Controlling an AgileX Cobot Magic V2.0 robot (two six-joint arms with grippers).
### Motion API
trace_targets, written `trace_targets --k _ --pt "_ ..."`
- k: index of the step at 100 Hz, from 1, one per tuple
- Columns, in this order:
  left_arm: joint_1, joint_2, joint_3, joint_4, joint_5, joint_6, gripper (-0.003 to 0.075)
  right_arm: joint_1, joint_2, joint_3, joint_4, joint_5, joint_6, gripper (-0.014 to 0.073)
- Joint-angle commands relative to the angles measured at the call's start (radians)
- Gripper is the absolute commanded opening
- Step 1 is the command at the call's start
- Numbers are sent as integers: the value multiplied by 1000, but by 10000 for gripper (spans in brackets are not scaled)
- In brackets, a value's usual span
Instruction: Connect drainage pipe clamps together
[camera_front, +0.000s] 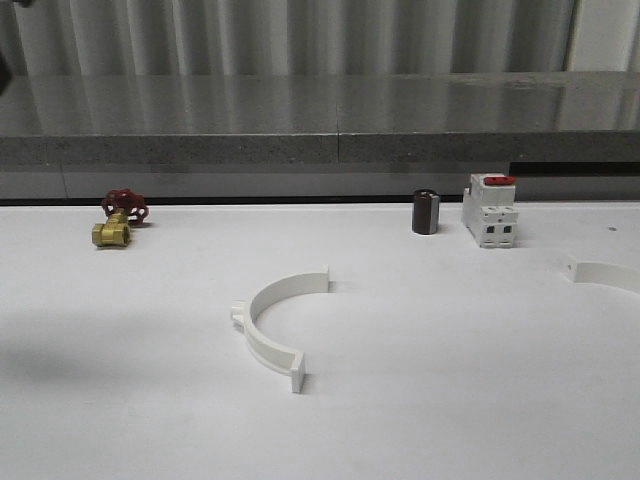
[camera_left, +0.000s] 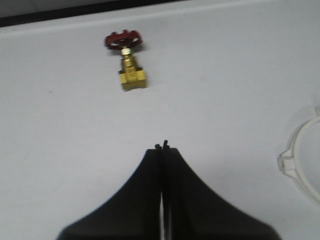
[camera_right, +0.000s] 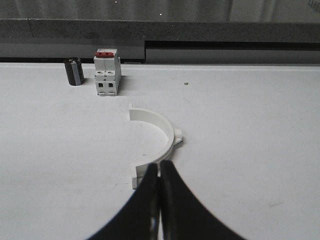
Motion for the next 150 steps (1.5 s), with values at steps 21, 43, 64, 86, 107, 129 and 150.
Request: trace_targets --k 21,43,64,86,107,129,150 --pt "91 -411 273 -29 -97 12 -20 -6 -15 -15 1 -78 -6 -68" --pt "91 -750 426 -63 -50 12 -20 -6 -15 -15 1 -78 -6 -68" --pt "91 -1027 518 -63 65 0 -20 -6 -15 -15 1 -78 -6 -68" --pt "91 -1203 576 -61 99 -49 -20 -6 -15 -15 1 -78 -6 -68" --pt "91 -1238 576 -56 97 -48 -20 -6 -15 -15 1 -78 -6 -68" --pt "91 -1238 576 -56 97 -48 -20 -6 -16 -15 1 -97 -6 -68" --pt "91 -1238 576 -56 97 -48 -20 -6 -16 -15 1 -147 -6 -68"
